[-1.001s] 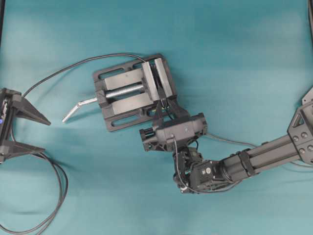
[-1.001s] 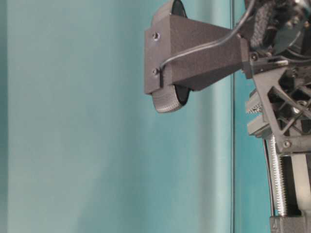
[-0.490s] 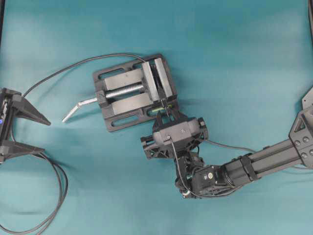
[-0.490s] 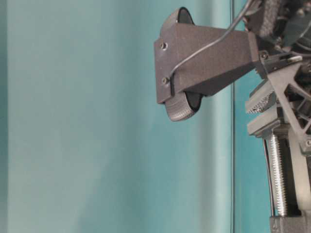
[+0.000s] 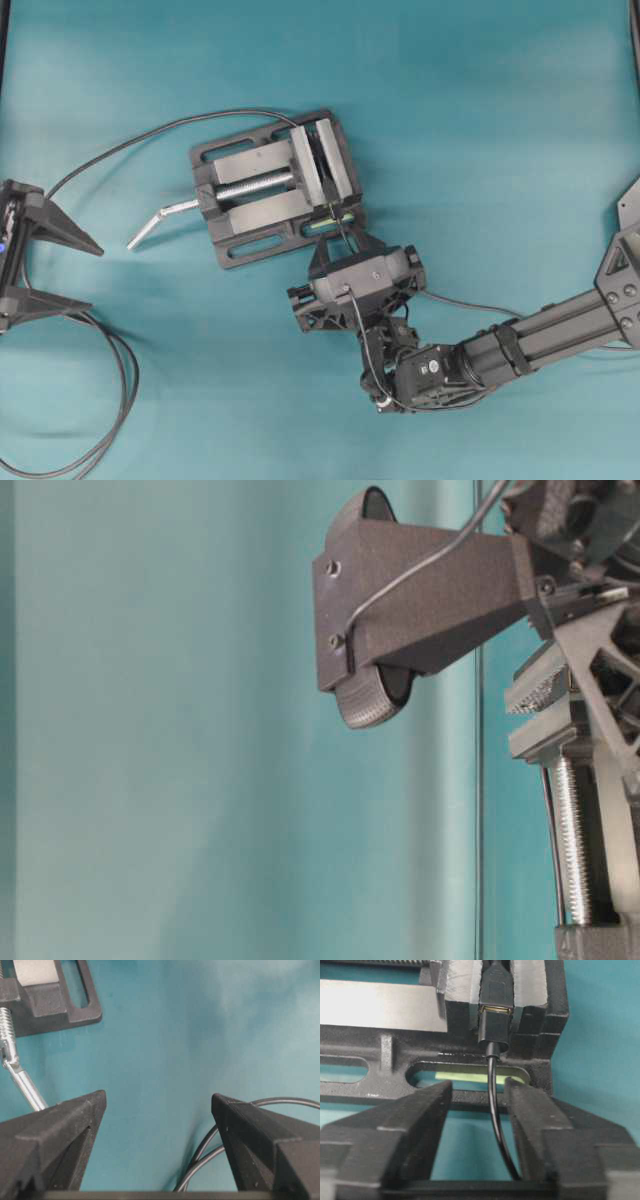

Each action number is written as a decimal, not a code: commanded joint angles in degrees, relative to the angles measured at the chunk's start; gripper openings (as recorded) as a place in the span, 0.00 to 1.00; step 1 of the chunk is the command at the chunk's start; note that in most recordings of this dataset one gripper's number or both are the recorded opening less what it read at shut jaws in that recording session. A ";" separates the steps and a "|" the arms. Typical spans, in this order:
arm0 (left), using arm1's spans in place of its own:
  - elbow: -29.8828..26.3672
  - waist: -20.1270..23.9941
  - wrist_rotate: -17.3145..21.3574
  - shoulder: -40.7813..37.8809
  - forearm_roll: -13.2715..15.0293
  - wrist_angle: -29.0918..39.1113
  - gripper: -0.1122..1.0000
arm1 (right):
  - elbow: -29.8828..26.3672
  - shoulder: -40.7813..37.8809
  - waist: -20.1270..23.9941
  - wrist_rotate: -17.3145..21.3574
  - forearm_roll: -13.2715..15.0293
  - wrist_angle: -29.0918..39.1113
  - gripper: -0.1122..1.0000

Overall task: Insert the USB cable into the fixed female connector.
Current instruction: 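Open the right gripper and pull it back from the plug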

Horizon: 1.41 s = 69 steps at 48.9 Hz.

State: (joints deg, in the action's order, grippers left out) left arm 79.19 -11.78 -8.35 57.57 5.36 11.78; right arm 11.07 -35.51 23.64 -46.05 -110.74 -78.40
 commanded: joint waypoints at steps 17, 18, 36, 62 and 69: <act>-0.70 0.09 -0.53 -0.26 0.09 -0.44 1.00 | 4.75 9.32 1.93 -5.45 0.00 0.18 0.84; -0.70 0.18 -0.53 -0.26 0.09 -0.44 1.00 | 5.19 9.84 2.11 -5.80 0.09 0.35 0.83; -0.44 0.18 -0.70 -0.26 0.09 -0.70 1.00 | 18.28 21.62 4.04 -7.73 2.20 16.88 0.83; 7.56 0.18 -2.11 -0.26 0.09 -14.77 1.00 | 41.75 37.09 -3.43 -6.68 23.47 38.32 0.83; 8.53 0.18 -2.29 -0.26 0.09 -16.44 1.00 | 46.67 42.98 -9.84 -5.80 32.17 45.00 0.83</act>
State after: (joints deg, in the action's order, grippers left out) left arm 87.98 -11.78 -9.93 57.57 5.36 -3.34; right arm 56.34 3.25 16.88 -51.94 -82.62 -36.12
